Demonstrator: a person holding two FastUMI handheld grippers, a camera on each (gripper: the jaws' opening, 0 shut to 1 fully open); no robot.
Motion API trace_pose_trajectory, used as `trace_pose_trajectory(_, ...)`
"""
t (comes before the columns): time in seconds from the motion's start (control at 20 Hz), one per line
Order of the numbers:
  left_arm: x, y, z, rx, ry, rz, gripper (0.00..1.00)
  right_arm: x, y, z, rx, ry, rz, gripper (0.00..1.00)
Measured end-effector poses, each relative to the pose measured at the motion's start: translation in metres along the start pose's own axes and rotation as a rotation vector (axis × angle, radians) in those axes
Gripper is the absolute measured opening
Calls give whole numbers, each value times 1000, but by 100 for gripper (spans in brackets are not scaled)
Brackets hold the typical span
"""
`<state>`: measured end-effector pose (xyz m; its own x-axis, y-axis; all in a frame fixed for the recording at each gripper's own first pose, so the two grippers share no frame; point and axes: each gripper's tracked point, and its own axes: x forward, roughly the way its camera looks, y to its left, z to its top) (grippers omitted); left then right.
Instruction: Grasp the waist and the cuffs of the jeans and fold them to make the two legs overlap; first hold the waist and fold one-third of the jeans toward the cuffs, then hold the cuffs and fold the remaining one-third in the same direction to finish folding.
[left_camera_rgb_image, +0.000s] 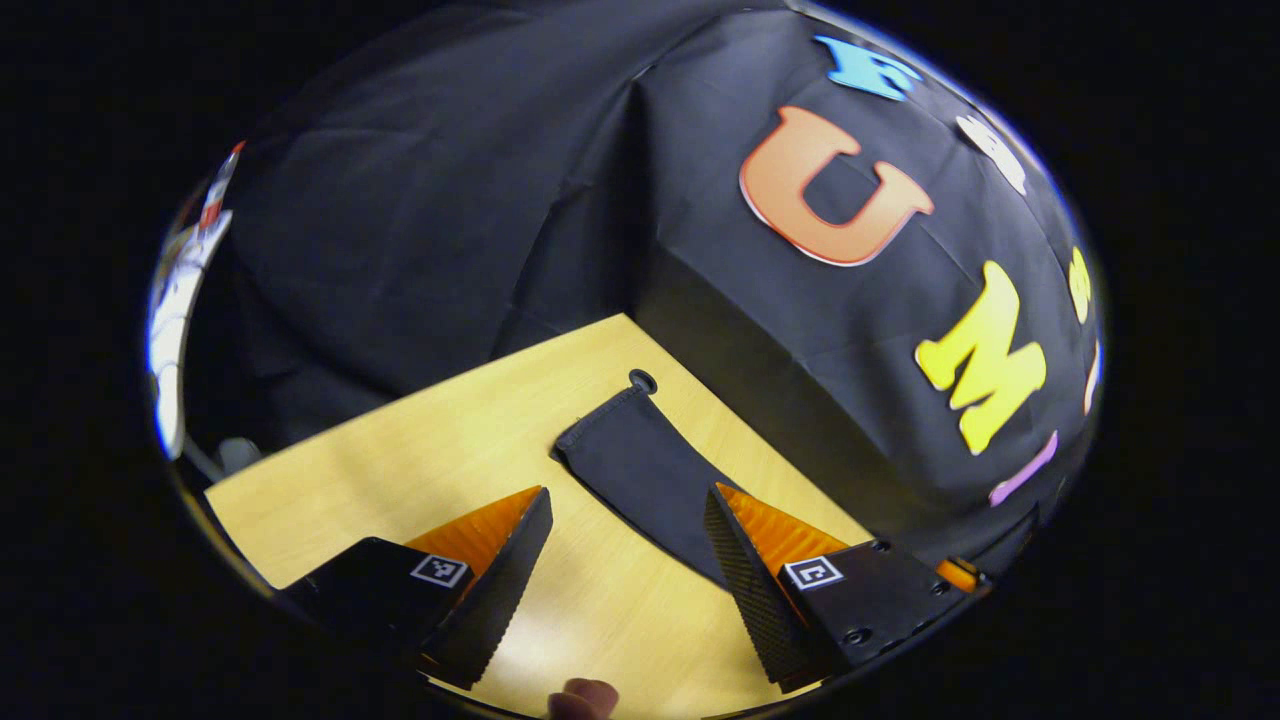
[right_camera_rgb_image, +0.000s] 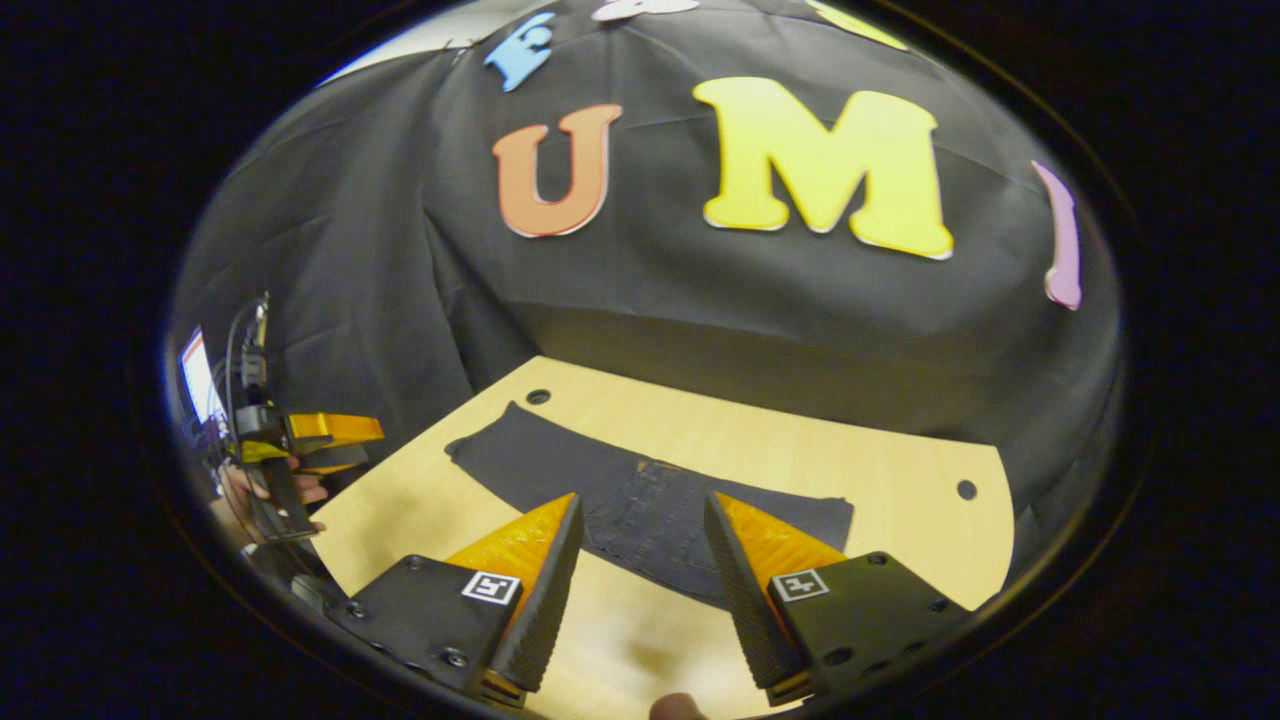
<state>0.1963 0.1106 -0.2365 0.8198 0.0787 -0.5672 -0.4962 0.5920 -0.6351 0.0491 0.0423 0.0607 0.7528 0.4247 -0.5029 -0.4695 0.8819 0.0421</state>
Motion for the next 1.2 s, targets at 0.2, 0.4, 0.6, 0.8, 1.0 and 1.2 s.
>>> trace_pose_trajectory(0.2,43,21,0,-247,69,6,99,-33,-57,-5,82,8,-96,76)
trace_pose_trajectory(0.4,84,38,-16,-454,167,49,99,-52,-103,-36,119,66,-180,76)
trace_pose_trajectory(0.6,113,52,-18,-471,187,86,99,-63,-133,-63,210,123,-237,76)
trace_pose_trajectory(0.8,141,56,-16,-461,193,99,99,-66,-143,-71,256,139,-264,76)
trace_pose_trajectory(1.0,151,52,-13,-439,198,106,99,-63,-148,-75,277,146,-276,76)
trace_pose_trajectory(1.2,163,46,-12,-404,189,85,99,-58,-145,-83,283,167,-275,76)
